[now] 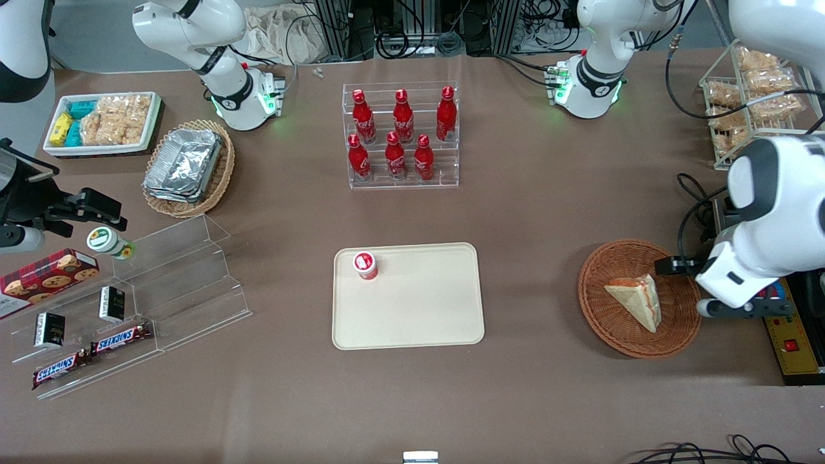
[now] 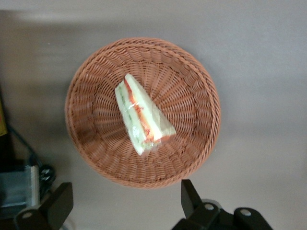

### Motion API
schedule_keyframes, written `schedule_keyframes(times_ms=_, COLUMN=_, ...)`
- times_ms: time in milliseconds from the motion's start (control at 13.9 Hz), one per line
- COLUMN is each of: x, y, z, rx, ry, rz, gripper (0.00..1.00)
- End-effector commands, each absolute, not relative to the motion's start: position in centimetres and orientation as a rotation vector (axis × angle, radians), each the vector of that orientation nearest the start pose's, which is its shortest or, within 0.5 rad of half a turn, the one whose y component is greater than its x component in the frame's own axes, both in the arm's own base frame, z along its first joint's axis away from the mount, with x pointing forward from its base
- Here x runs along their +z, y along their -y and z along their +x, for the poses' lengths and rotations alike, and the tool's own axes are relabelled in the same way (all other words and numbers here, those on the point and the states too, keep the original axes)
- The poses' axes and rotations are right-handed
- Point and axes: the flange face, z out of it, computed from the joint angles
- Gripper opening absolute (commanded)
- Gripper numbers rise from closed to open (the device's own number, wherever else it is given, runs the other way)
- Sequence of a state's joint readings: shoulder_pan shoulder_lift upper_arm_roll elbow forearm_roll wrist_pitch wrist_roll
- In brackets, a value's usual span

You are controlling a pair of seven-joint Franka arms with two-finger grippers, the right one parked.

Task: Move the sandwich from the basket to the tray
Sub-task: 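Lower the open left gripper over the wrapped sandwich in the basket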

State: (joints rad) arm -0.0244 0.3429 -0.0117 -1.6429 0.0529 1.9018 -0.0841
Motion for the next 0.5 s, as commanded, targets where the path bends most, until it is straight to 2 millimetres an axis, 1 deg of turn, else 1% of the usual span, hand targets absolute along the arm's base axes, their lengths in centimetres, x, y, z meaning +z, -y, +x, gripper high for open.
schedule_keyframes(times_ms=0, x=38.4, y=2.0, z=63.5, rx=0.108, ry=0.117, rz=-3.092, gripper=0.99)
schedule_keyframes(times_ms=144, x=36.6, y=1.9, z=63.1, rx=0.117, ry=0.133, rz=-3.099, gripper=0.99)
schedule_keyframes(times_ms=216, x=35.8, y=1.6, z=63.2, rx=0.107, ry=0.169, rz=-3.097, gripper=0.99)
schedule_keyframes(times_ms=288, x=34.4, y=1.2, z=63.3, rx=0.126, ry=0.262, rz=-3.094, gripper=0.99)
schedule_keyframes(times_ms=360, x=32.9, y=1.3, z=63.5, rx=0.150, ry=0.368, rz=-3.105, gripper=0.99)
schedule_keyframes(times_ms=432, x=32.3, y=1.0, z=63.8, rx=0.128, ry=0.416, rz=-3.106, gripper=0.99)
